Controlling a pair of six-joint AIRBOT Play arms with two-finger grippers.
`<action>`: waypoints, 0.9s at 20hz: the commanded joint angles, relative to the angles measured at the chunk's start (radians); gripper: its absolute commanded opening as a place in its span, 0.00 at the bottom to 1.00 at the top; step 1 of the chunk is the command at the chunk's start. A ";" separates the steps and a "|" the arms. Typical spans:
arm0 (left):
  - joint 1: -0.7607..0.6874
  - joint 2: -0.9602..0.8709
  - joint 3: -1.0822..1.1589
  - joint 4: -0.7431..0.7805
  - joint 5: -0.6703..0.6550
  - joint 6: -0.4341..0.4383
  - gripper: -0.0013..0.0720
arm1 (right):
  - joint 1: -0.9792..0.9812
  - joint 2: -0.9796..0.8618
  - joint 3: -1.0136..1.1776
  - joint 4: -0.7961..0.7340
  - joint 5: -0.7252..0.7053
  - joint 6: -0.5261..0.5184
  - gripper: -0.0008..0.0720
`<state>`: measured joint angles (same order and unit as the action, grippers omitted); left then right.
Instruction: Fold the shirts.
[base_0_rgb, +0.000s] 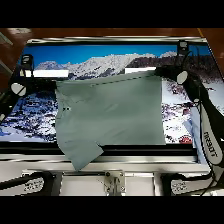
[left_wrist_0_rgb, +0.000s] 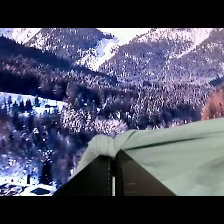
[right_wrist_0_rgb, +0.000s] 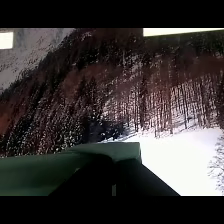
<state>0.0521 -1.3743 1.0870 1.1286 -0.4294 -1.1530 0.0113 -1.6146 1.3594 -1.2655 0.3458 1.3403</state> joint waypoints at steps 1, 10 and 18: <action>-0.020 -0.096 0.006 -0.003 0.061 -0.064 0.07 | -0.005 -0.092 -0.001 0.008 -0.015 0.047 0.10; -0.019 -0.103 0.089 0.158 -0.544 -0.115 0.07 | -0.049 -0.017 0.000 -0.020 0.602 0.089 0.10; -0.021 -0.154 0.086 0.200 -0.710 -0.285 0.07 | -0.048 -0.112 -0.001 -0.042 0.777 0.150 0.10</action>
<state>0.0319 -1.5127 1.1706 1.3125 -1.0782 -1.3853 -0.0357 -1.6970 1.3590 -1.3048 1.0420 1.4654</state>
